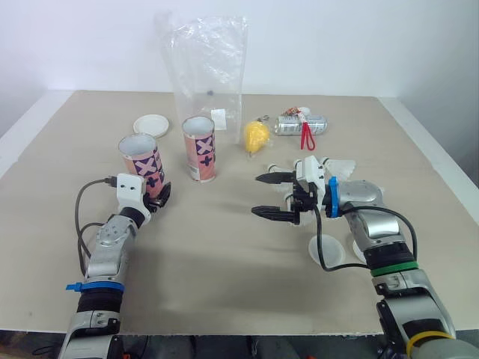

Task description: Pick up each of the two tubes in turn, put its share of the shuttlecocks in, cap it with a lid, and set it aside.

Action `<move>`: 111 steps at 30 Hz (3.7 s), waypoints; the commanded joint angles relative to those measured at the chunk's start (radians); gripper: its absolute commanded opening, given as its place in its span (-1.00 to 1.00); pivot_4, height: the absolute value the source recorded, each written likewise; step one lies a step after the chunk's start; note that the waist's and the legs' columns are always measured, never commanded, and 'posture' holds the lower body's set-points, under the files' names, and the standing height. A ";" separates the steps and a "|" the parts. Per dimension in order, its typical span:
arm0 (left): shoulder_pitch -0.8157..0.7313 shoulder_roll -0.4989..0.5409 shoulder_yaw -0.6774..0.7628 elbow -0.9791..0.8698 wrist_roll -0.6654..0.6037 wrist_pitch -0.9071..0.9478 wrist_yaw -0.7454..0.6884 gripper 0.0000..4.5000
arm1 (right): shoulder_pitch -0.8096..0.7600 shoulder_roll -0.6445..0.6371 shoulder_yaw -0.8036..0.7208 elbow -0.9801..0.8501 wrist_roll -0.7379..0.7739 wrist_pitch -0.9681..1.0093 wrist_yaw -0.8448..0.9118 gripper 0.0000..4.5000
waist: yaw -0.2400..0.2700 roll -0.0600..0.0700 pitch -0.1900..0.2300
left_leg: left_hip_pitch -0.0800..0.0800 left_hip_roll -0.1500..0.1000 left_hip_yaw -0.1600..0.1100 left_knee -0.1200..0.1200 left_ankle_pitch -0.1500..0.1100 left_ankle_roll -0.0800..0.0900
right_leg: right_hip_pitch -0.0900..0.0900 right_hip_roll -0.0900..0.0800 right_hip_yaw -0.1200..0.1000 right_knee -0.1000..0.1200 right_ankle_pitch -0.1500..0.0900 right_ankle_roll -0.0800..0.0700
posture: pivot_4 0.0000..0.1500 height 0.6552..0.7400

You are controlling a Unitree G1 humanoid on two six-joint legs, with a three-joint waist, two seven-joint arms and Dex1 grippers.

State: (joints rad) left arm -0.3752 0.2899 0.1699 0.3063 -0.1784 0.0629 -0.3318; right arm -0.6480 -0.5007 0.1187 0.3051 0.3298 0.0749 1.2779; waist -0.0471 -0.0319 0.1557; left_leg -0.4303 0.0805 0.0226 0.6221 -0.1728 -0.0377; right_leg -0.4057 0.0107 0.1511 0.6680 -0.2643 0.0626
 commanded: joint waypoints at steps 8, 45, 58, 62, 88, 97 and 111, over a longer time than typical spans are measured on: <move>0.028 0.026 0.005 -0.005 0.004 -0.005 -0.016 0.69 | 0.002 -0.003 -0.023 -0.041 0.011 0.002 -0.004 1.00 | -0.001 0.000 0.000 | 0.000 0.000 0.000 0.000 0.000 0.000 | 0.000 0.000 0.000 0.000 0.000 0.000 | 1.00 1.00; -0.139 0.401 -0.474 -0.446 0.057 0.311 -0.740 0.69 | 0.688 0.057 -0.354 -1.152 0.259 0.705 -0.921 1.00 | -0.002 0.001 0.000 | -0.002 0.000 -0.003 -0.003 -0.004 -0.004 | -0.003 0.000 -0.001 0.000 -0.011 0.003 | 1.00 1.00; -0.332 0.336 -0.614 -0.345 0.172 0.396 -0.791 0.69 | 0.707 0.174 -0.268 -1.117 0.268 0.839 -1.117 1.00 | 0.000 0.002 0.000 | -0.005 -0.001 -0.006 0.000 -0.003 -0.003 | -0.002 0.000 -0.001 0.000 -0.012 0.002 | 1.00 1.00; -0.326 0.330 -0.605 -0.374 0.174 0.416 -0.788 0.69 | 0.676 0.185 -0.262 -1.054 0.256 0.828 -1.119 1.00 | 0.000 0.002 0.000 | -0.007 -0.001 -0.007 0.002 -0.003 -0.002 | -0.002 0.000 -0.001 0.000 -0.012 0.002 | 1.00 1.00; -0.279 0.292 -0.597 -0.423 0.187 0.451 -0.723 0.65 | 0.501 0.253 -0.203 -0.822 0.098 0.803 -1.186 -0.97 | 0.004 0.002 0.000 | -0.009 -0.004 -0.011 0.002 -0.001 0.000 | -0.001 0.000 -0.002 0.000 -0.010 0.006 | 1.00 1.00; -0.271 0.291 -0.591 -0.421 0.188 0.455 -0.709 0.65 | 0.529 0.220 -0.184 -0.915 0.075 0.862 -1.187 -0.97 | 0.005 0.002 0.000 | -0.009 -0.005 -0.011 0.002 -0.001 0.000 | -0.001 0.000 -0.002 0.000 -0.010 0.006 | 1.00 1.00; -0.309 0.272 -0.577 -0.354 0.153 0.471 -0.748 0.65 | 0.460 -0.429 -0.298 -0.998 0.034 0.382 -0.505 -0.97 | 0.003 0.005 0.001 | -0.009 -0.010 -0.015 0.004 0.001 0.003 | 0.002 -0.002 -0.002 0.000 -0.010 0.008 | 1.00 1.00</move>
State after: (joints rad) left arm -0.6708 0.5679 -0.4101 -0.0539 -0.0110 0.5252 -1.0686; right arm -0.1602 -0.8965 -0.1470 -0.7046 0.3908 0.5667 0.6878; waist -0.0442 -0.0273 0.1569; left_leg -0.4391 0.0698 0.0074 0.6257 -0.1716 -0.0335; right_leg -0.4040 0.0079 0.1493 0.6682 -0.2746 0.0707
